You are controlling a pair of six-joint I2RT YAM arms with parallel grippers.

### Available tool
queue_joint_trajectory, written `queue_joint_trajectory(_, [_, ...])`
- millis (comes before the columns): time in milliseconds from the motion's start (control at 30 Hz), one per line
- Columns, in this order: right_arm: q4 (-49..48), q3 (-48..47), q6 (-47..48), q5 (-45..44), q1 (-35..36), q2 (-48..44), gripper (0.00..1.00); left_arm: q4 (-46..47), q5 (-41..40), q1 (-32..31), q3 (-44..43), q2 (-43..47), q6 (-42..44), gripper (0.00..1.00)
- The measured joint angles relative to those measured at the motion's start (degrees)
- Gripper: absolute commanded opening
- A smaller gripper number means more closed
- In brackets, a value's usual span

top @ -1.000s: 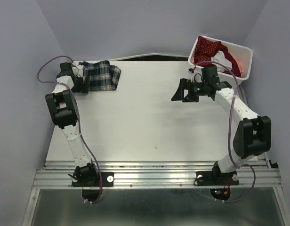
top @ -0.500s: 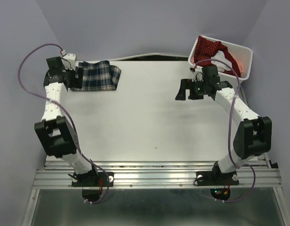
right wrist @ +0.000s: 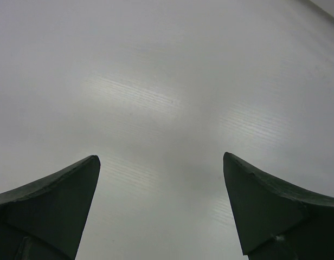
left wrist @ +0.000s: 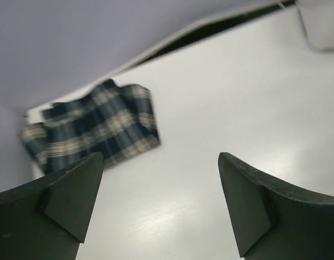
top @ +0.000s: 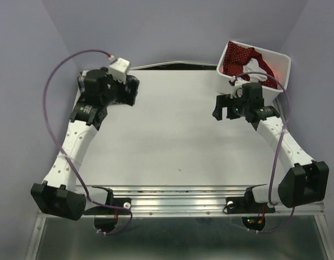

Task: Fold and stack the skirts
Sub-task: Neatly place the folded skirt to the corner

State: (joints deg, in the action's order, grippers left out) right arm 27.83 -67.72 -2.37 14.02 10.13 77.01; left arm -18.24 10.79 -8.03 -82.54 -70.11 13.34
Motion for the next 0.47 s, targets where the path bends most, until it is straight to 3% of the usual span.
queue_joint_trajectory(67, [-0.39,3.87,0.28,-0.37,0.0,-1.09,1.0,-0.46,1.09,-5.33,7.48,-0.59,-0.17,0.99])
queue_joint_trajectory(167, [-1.57,9.9,0.68,-0.46,0.0,-1.9,1.0,-3.15,1.46,-6.99,15.23,-3.41,-0.26,0.99])
queue_joint_trajectory(300, [-2.73,17.05,0.66,0.81,0.0,-2.8,1.0,-3.85,0.72,-8.2,21.05,-3.87,0.11,0.99])
queue_joint_trajectory(467, [-2.73,19.04,0.68,2.12,0.0,-3.52,1.0,0.74,0.35,-12.09,25.44,-3.41,1.16,0.99])
